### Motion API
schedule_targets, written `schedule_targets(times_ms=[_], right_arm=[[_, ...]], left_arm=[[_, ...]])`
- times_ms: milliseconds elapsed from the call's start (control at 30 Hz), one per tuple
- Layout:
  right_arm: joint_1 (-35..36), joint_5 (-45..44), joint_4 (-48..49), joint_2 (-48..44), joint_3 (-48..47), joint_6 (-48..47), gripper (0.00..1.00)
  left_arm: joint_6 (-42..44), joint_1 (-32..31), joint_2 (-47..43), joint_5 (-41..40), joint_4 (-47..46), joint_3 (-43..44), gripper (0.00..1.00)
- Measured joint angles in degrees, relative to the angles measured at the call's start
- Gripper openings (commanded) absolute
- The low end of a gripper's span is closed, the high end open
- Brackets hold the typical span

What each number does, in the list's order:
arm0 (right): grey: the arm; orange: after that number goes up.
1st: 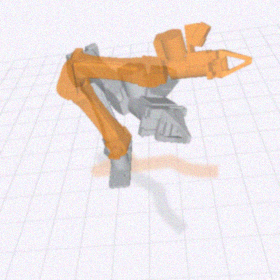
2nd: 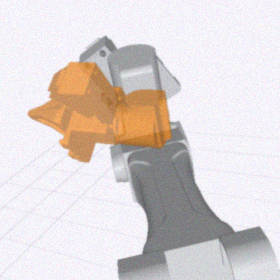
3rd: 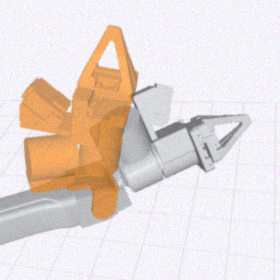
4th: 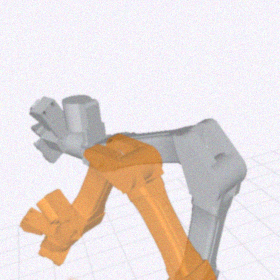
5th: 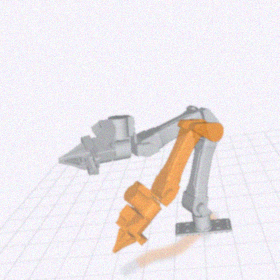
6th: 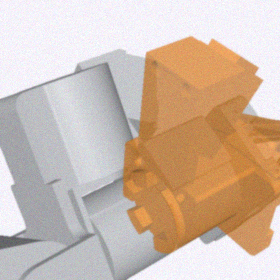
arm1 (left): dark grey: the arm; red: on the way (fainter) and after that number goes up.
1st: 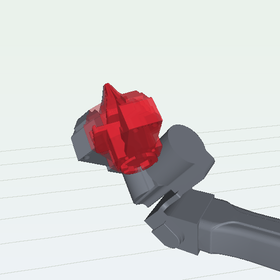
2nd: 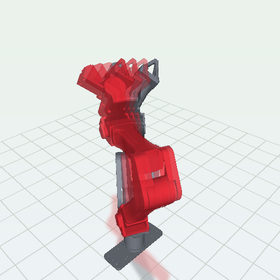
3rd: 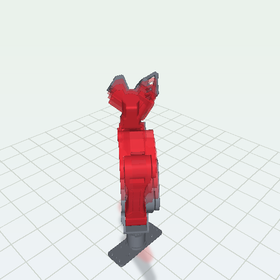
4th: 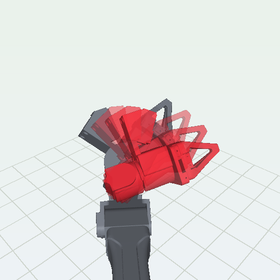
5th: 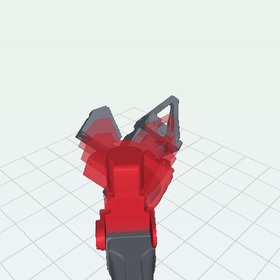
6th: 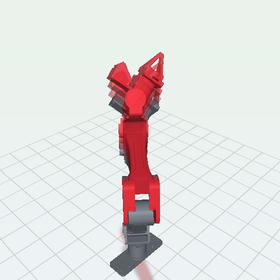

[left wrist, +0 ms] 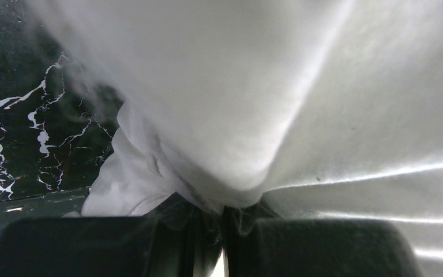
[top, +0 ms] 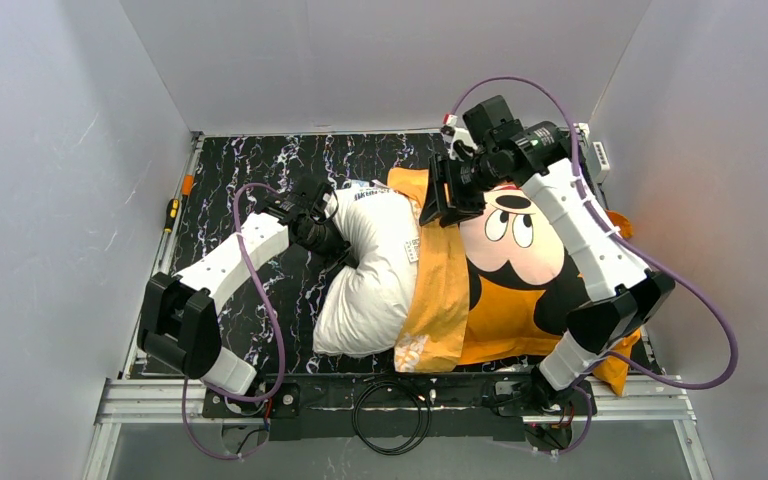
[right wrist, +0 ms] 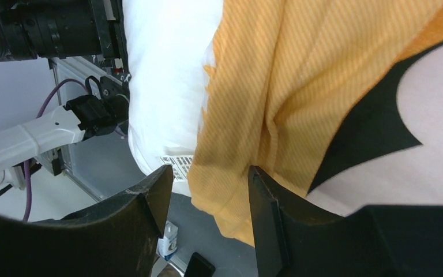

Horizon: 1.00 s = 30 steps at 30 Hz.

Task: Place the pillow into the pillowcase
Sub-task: Stuff the pillow into the pillowcase.

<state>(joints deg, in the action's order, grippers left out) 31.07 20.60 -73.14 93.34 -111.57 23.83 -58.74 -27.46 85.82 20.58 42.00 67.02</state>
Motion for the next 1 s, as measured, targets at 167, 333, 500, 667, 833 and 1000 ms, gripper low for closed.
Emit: schedule_targets(times_ms=[167,333,500,667,833,1000], right_arm=[[2.80,-0.57,2.60,0.39,1.68,0.39,0.40],[4.61,-3.08,3.89,2.73,1.53,-0.35,0.01],[4.59,-3.45,4.11,3.54,1.53,-1.46,0.01],[3.45,4.46,12.17,-0.83,6.34,-0.52,0.01],[2.34,13.66,27.47,-7.19,14.34,6.56,0.01],[1.62,20.59,43.56,-7.10,19.65,18.36,0.01]], left_arm=[[0.04,0.00,0.02,0.02,0.07,0.22,0.00],[0.04,0.00,0.02,0.00,0.07,0.22,0.00],[0.02,0.07,0.02,-0.04,0.02,0.22,0.00],[0.07,0.09,0.02,0.00,0.11,0.44,0.00],[0.17,0.04,0.02,0.50,0.79,2.54,0.00],[-0.11,-0.09,0.24,0.17,0.48,6.14,0.00]])
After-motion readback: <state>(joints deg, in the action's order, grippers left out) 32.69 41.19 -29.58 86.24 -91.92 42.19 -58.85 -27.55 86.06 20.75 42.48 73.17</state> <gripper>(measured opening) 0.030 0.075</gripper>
